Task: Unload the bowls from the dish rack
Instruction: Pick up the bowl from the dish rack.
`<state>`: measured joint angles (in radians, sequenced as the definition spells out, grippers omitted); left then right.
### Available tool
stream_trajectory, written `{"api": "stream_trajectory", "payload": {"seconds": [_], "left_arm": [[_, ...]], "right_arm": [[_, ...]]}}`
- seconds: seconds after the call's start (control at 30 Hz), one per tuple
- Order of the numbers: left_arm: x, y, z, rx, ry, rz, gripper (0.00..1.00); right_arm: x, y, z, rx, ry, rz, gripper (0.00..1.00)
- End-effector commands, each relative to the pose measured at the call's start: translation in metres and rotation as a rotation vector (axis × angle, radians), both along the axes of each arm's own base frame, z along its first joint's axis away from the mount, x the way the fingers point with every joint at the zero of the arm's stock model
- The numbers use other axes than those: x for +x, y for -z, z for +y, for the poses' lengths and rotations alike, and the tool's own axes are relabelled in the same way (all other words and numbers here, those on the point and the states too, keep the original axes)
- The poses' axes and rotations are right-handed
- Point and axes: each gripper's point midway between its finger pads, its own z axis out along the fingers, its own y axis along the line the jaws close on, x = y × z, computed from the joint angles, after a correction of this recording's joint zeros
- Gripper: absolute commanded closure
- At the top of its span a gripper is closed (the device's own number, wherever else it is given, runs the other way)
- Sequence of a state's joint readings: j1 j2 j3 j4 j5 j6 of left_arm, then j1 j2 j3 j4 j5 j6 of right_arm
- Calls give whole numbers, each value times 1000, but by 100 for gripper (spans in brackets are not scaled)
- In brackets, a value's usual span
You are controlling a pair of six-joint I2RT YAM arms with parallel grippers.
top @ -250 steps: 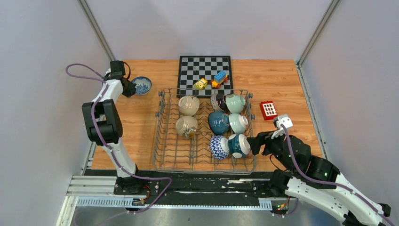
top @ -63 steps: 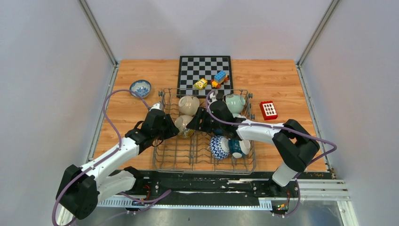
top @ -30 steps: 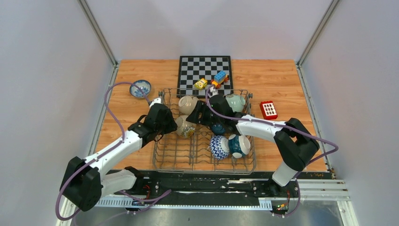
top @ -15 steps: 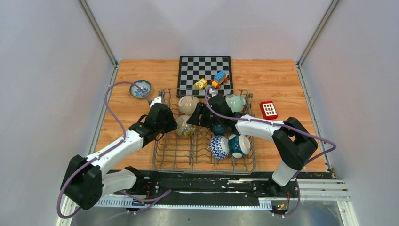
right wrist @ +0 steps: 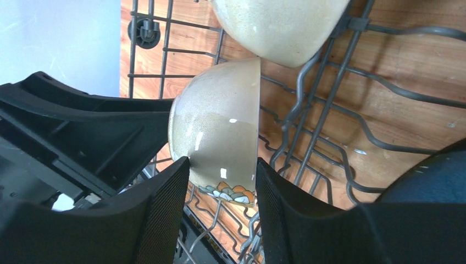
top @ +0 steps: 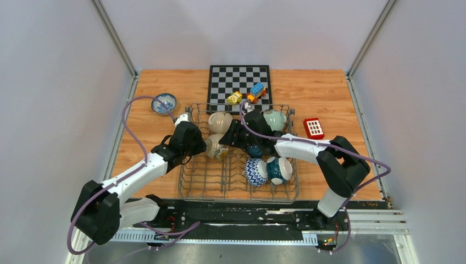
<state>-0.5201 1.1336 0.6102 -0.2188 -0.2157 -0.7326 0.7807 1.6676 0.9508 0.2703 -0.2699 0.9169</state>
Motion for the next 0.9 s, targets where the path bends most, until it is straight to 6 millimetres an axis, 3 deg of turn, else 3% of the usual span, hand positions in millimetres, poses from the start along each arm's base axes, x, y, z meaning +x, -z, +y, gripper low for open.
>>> {"api": "stream_trajectory", "payload": {"seconds": [0.0,0.53,0.87], "left_arm": [[-11,19,1,20,19,54,55],[-12,18,4,27,15,49,55],[-13,16,7,35,9,41,55]], "right_arm": [[-3,-22,15,95,-56,-28,51],[-15,-17,31,169,-142,7,59],[-15,-15,37,215,-149,21,71]]}}
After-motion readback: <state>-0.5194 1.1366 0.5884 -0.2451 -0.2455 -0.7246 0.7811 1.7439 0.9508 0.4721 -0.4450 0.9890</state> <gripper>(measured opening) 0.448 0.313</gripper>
